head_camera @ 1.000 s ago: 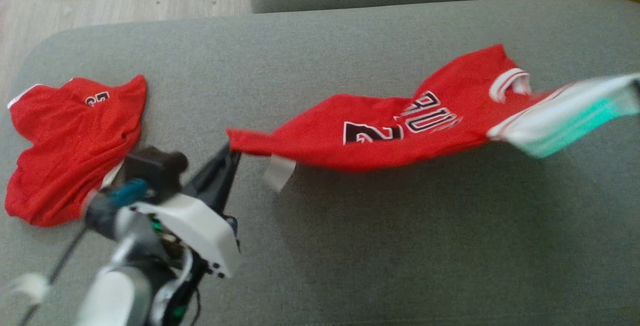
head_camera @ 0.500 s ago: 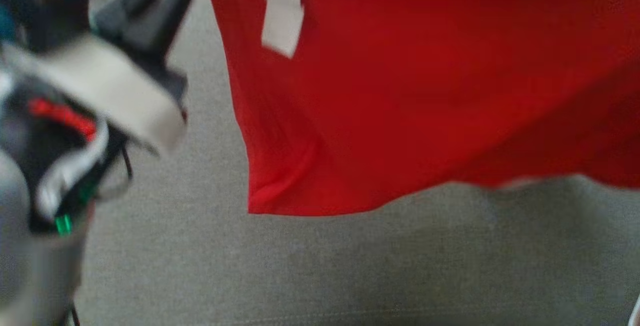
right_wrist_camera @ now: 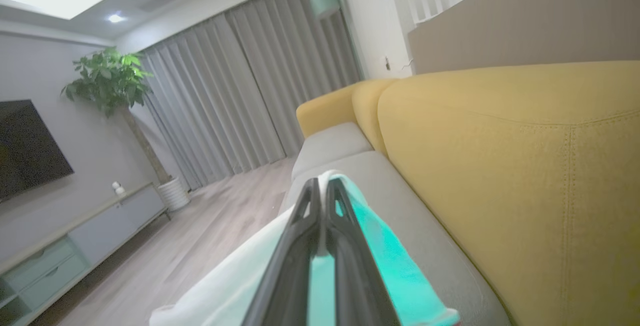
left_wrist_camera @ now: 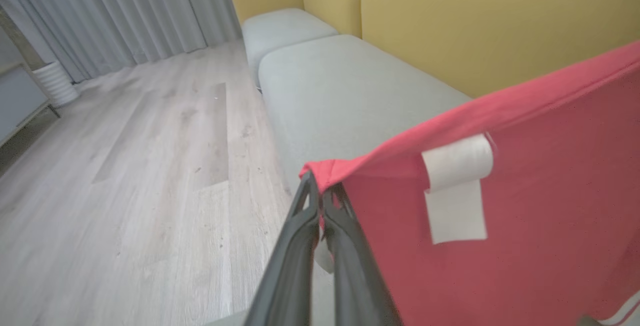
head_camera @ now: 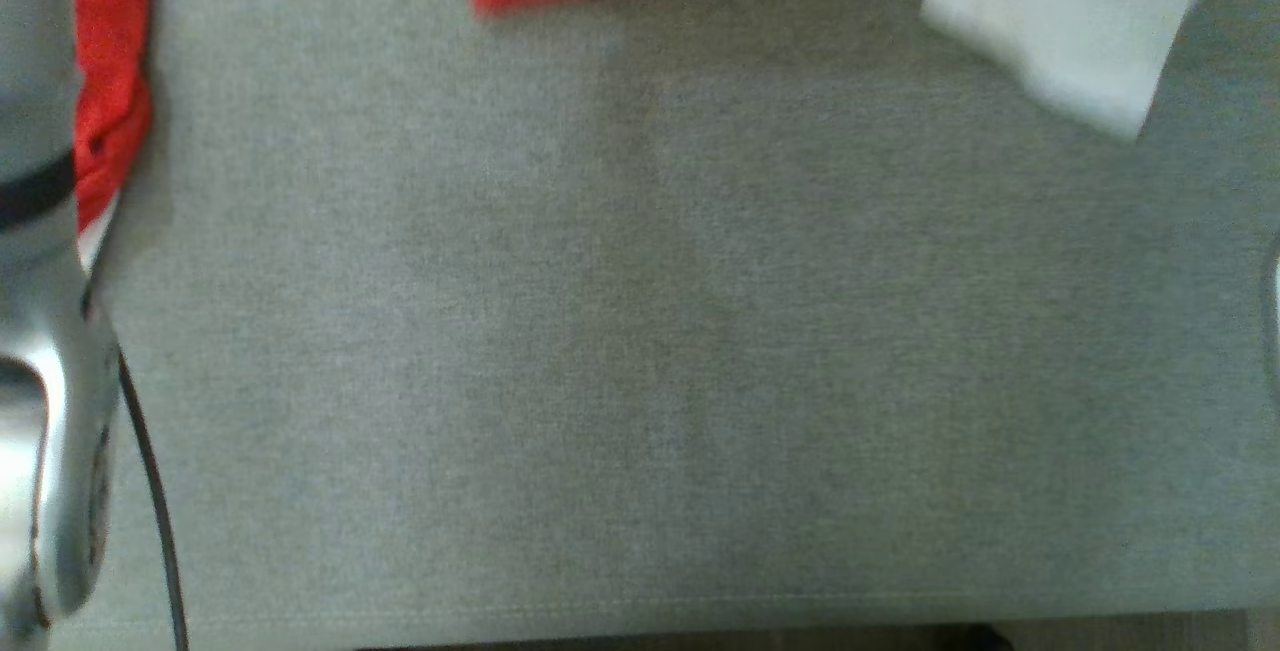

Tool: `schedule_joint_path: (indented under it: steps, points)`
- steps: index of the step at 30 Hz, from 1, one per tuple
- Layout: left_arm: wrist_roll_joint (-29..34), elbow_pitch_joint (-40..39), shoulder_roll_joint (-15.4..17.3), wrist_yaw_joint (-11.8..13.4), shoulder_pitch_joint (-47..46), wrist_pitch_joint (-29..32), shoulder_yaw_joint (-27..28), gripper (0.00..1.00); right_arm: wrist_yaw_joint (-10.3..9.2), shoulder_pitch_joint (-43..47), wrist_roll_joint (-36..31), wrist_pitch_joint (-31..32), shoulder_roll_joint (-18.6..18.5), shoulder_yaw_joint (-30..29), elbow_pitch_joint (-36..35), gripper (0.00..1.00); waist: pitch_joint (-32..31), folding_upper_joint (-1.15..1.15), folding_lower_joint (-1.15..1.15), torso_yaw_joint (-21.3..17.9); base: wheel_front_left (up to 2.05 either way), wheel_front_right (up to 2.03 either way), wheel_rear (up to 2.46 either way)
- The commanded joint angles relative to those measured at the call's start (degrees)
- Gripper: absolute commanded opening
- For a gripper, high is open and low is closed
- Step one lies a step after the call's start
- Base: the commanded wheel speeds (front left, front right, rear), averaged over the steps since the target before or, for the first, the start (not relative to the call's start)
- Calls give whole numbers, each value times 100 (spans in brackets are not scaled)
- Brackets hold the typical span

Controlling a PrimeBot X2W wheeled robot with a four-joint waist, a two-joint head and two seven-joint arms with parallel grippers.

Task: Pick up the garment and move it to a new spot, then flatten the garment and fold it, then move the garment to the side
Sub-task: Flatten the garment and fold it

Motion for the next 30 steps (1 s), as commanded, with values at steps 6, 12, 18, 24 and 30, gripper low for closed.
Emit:
schedule_joint_path:
  steps: [6, 12, 18, 24, 30]
  points:
    - [223, 964, -122, 215, -1326, -1803, 269, 0, 39, -1481, -65, -1524, 86, -271, 936, 0, 727, 0, -3, 132, 0, 0, 0]
    - [282, 1793, -321, 243, -1492, -3205, 250, 0, 39, -1818, 367, -2315, 88, -54, 1722, 0, 927, 0, -3, 51, 0, 0, 0]
    - [177, 2338, -477, -92, -303, -3798, -49, 0, 39, 210, 933, -2205, 82, 311, 1297, 0, 467, 0, -3, -67, 0, 0, 0]
    - [25, 1878, -339, -267, 1450, -3990, -265, 0, 39, 3357, 1794, -1444, -154, 583, -397, 0, -307, 0, -3, -125, 0, 0, 0]
    - [-150, 423, -29, -147, 4120, -3429, -552, 0, 39, 6641, 2179, -591, -13, 469, -2038, 0, -1371, 0, -3, -198, 0, 0, 0]
